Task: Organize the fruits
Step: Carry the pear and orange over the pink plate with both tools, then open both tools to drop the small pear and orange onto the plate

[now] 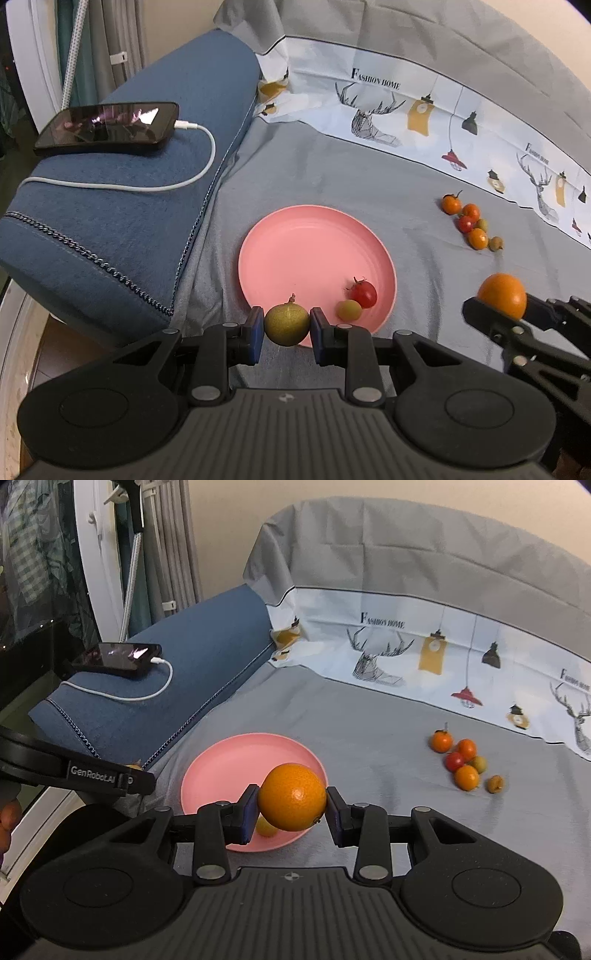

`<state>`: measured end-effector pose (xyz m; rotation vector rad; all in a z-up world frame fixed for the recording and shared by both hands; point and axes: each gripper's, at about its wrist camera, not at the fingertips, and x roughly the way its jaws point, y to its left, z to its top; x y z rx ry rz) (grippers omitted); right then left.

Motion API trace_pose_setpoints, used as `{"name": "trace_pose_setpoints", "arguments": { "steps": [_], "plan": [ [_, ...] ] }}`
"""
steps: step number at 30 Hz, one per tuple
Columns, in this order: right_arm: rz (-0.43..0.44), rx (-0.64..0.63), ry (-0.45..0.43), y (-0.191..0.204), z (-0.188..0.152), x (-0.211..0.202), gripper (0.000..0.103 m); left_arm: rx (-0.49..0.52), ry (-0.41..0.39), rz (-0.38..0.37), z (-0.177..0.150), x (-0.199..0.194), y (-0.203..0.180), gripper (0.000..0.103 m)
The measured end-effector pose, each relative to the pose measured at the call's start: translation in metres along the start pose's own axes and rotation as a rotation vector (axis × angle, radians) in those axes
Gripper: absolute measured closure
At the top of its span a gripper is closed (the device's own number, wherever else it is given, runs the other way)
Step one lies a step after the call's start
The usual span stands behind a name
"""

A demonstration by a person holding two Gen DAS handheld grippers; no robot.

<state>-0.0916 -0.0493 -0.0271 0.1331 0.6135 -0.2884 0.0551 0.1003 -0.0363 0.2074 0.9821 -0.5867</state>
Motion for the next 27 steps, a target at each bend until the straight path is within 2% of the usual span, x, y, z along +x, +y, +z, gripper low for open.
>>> {"name": "trace_pose_setpoints", "arguments": {
  "steps": [15,27],
  "plan": [
    [0.021,-0.048,0.101,0.006,0.0,0.082,0.064,0.035,0.098,0.035,0.017,0.074,-0.006,0.074],
    [0.041,-0.102,0.15,0.012,-0.002,0.123,0.064,0.044,0.16,0.062,0.022,0.115,-0.005,0.074]
  ]
}}
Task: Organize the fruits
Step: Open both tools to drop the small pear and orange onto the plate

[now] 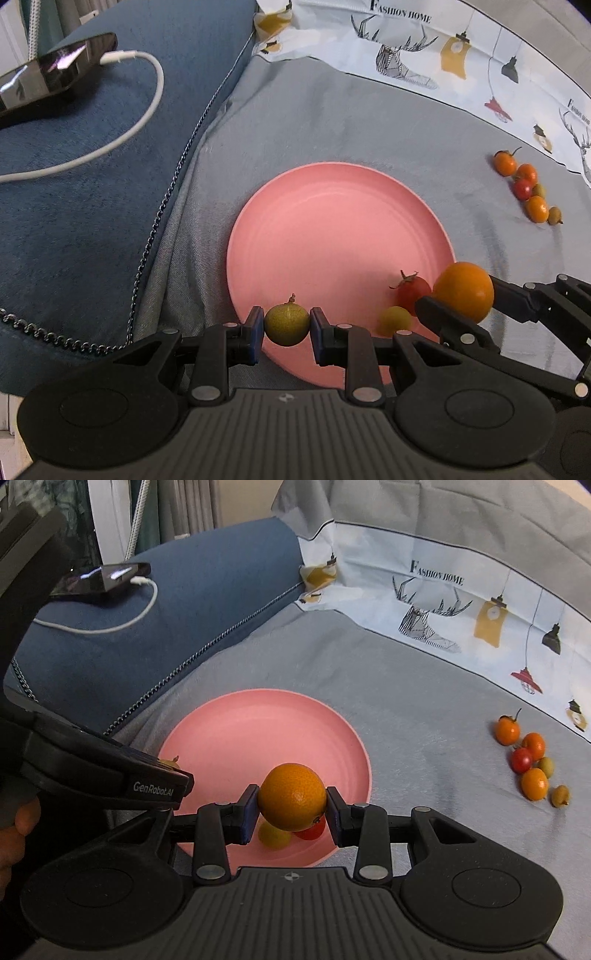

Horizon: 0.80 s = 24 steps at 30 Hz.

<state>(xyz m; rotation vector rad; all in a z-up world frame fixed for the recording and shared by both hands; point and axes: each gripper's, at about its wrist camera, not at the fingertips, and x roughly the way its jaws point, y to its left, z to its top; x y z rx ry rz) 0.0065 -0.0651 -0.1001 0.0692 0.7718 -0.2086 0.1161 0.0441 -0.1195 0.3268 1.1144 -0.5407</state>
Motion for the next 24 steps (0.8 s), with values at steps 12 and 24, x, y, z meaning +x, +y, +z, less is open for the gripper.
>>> {"name": "trace_pose_setpoints", "arguments": {
  "steps": [12,24],
  "plan": [
    [0.004,-0.094,0.009,0.011,0.008,0.016,0.063,-0.007,0.013,0.016,0.007,0.012,0.009,0.057],
    [-0.037,-0.025,0.009,0.003,-0.002,-0.032,0.026,-0.088,0.047,0.042,0.0,-0.015,0.025,0.0]
  ]
}}
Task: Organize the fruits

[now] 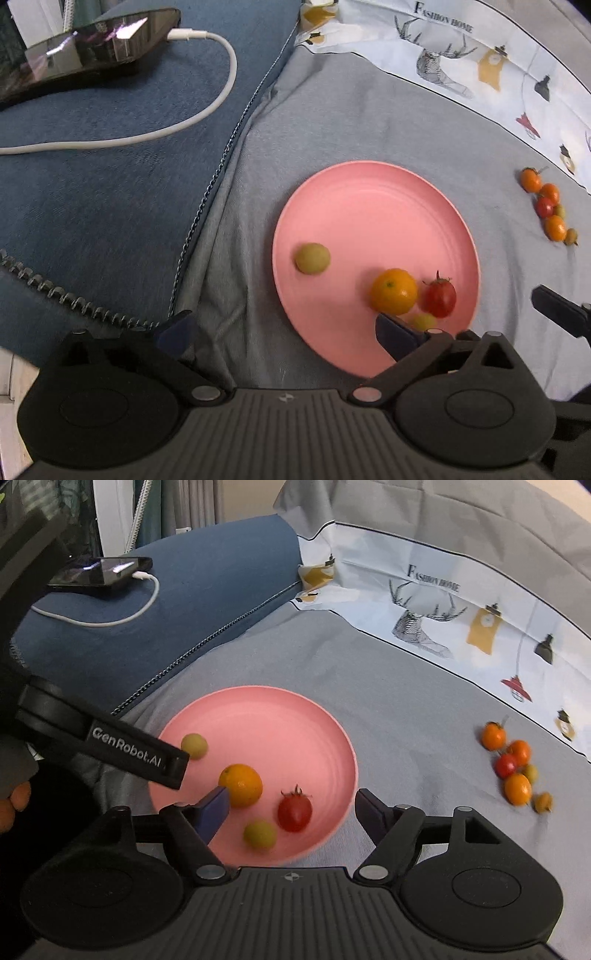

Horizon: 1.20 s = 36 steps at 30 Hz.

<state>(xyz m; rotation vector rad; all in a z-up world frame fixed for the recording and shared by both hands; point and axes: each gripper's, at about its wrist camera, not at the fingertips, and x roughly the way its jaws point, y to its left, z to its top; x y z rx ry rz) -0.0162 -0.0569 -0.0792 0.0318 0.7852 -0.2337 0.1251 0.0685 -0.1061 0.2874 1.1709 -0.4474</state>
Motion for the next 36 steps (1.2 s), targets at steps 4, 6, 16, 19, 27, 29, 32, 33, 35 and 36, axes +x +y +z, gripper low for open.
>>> {"name": "trace_pose_setpoints", "arguments": {
  "steps": [4,6,16,19,27,29,32,33,35,36],
  "plan": [
    [0.002,0.009,-0.014,0.005,-0.01,-0.03,0.021,0.013,-0.018,-0.003,-0.013,-0.017,-0.004,0.0],
    [-0.01,0.003,-0.031,0.006,-0.014,-0.043,0.019,0.025,-0.037,0.001,-0.019,-0.027,-0.007,0.0],
    [-0.066,0.04,-0.133,0.007,-0.03,-0.103,0.015,0.072,-0.13,0.017,-0.056,-0.082,-0.018,0.0],
    [-0.078,0.052,-0.167,0.007,-0.037,-0.119,0.015,0.075,-0.154,0.02,-0.069,-0.097,-0.021,0.0],
    [-0.085,0.081,-0.237,0.006,-0.05,-0.151,0.014,0.088,-0.206,0.033,-0.093,-0.123,-0.026,0.0],
    [-0.081,0.078,-0.249,0.007,-0.051,-0.156,0.013,0.096,-0.217,0.036,-0.097,-0.127,-0.029,0.0],
    [-0.077,0.073,-0.271,0.009,-0.056,-0.164,0.013,0.099,-0.231,0.041,-0.103,-0.132,-0.03,0.0],
    [-0.075,0.074,-0.275,0.009,-0.057,-0.166,0.013,0.099,-0.233,0.042,-0.104,-0.134,-0.03,0.0],
    [-0.073,0.077,-0.281,0.009,-0.058,-0.169,0.013,0.097,-0.236,0.043,-0.107,-0.136,-0.03,0.0],
    [-0.071,0.079,-0.282,0.009,-0.058,-0.171,0.013,0.097,-0.238,0.044,-0.108,-0.136,-0.03,0.0]
  ]
}}
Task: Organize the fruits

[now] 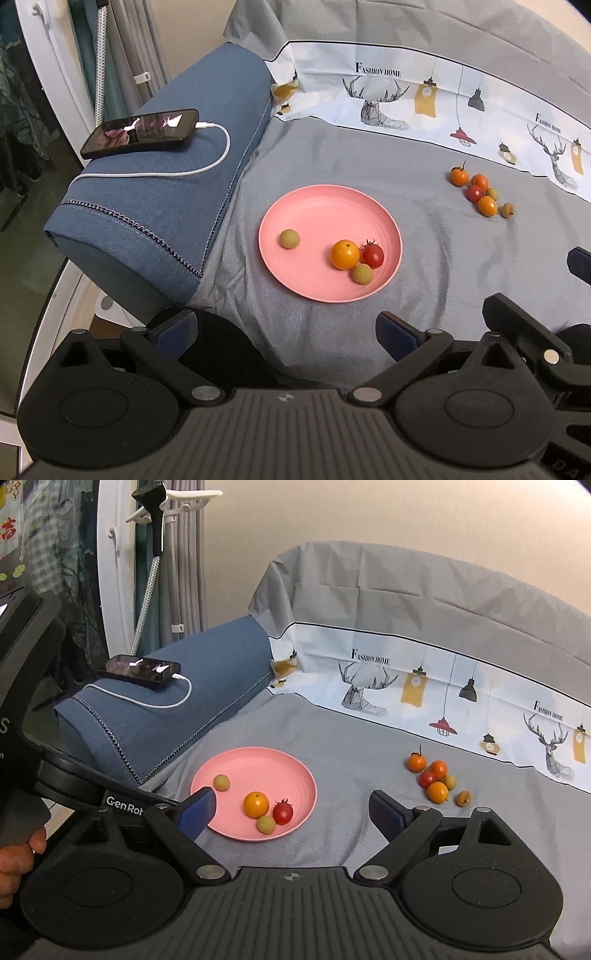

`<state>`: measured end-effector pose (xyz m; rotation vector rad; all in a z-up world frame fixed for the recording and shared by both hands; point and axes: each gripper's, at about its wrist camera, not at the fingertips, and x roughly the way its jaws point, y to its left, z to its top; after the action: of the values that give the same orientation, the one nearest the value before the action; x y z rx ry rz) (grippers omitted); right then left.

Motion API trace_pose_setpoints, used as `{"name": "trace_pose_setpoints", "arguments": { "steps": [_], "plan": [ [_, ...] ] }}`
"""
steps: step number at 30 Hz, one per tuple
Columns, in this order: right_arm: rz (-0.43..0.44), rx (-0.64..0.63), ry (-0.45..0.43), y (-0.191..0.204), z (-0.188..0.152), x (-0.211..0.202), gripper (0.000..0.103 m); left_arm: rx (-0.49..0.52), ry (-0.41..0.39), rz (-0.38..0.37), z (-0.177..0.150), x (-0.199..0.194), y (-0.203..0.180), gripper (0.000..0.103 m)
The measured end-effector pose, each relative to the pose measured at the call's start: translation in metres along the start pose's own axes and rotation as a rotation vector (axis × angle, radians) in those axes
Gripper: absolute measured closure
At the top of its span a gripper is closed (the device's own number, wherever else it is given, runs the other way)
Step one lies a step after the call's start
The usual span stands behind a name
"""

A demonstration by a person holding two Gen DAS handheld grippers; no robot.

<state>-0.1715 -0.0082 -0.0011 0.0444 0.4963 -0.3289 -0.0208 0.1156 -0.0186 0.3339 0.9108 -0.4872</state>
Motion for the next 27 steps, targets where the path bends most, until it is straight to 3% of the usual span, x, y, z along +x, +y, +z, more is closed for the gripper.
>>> {"name": "trace_pose_setpoints", "arguments": {
  "steps": [27],
  "plan": [
    [0.022,0.041,0.018,-0.0059,-0.0051,0.0036,0.01,0.019,0.01,0.022,-0.0041,0.0025,-0.0027,0.0]
  ]
}}
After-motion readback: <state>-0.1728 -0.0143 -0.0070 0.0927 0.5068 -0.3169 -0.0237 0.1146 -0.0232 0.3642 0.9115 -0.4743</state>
